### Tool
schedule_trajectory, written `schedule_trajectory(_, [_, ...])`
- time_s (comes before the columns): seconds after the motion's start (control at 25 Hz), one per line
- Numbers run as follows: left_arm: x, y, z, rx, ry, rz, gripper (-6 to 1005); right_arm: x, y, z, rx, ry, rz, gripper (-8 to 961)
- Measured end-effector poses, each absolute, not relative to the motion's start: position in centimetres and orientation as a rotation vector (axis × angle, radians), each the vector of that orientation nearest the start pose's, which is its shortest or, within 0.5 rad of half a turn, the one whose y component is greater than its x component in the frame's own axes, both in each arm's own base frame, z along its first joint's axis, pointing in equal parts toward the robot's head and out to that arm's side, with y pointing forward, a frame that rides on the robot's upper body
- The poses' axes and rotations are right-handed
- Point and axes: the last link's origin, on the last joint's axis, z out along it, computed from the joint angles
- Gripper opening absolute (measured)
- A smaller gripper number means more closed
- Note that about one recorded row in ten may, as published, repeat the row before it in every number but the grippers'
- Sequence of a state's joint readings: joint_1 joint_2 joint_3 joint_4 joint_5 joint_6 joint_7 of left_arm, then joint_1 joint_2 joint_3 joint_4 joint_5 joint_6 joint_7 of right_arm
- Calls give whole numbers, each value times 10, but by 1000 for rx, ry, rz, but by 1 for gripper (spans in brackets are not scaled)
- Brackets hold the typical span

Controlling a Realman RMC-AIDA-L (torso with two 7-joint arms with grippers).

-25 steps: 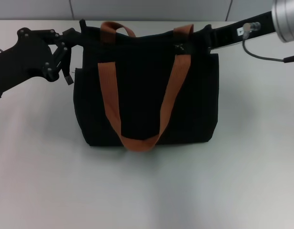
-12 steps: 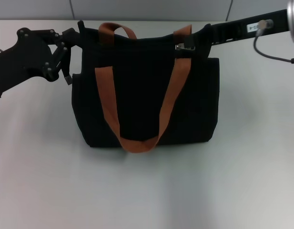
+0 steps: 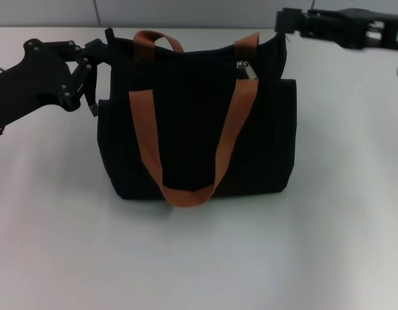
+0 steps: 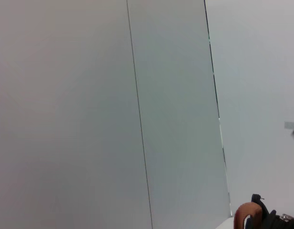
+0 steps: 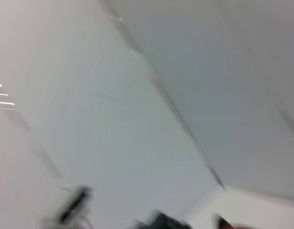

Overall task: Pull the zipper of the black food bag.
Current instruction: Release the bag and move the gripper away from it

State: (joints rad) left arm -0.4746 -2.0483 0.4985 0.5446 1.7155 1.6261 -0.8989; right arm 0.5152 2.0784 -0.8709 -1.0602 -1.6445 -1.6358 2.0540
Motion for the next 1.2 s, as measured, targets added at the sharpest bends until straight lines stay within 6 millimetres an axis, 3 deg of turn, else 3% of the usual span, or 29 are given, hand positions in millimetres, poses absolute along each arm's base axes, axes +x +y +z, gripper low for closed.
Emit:
schedule_trajectory(0.16, [-274, 328, 44, -2321, -185, -955, 149, 190, 320, 53, -2708, 583, 1286, 278])
schedule_trajectory(0.32, [-274, 328, 44, -2328, -208, -964, 151, 204, 303, 39, -2721, 420, 1329, 452])
schedule_trajectory(0.36, [-274, 328, 45, -2333, -221, -967, 152, 213, 290, 29, -2718, 318, 1359, 500])
schedule_trajectory(0.68, [-276, 328, 45, -2353, -272, -963, 156, 248, 252, -6, -2738, 90, 1237, 796])
schedule_trajectory(0.96, [-282, 325, 46, -2356, -325, -959, 160, 275, 236, -48, -2807, 115, 1009, 820])
schedule_trajectory(1.2, [-288, 320, 47, -2351, -356, -954, 163, 276, 233, -55, -2803, 122, 1008, 820])
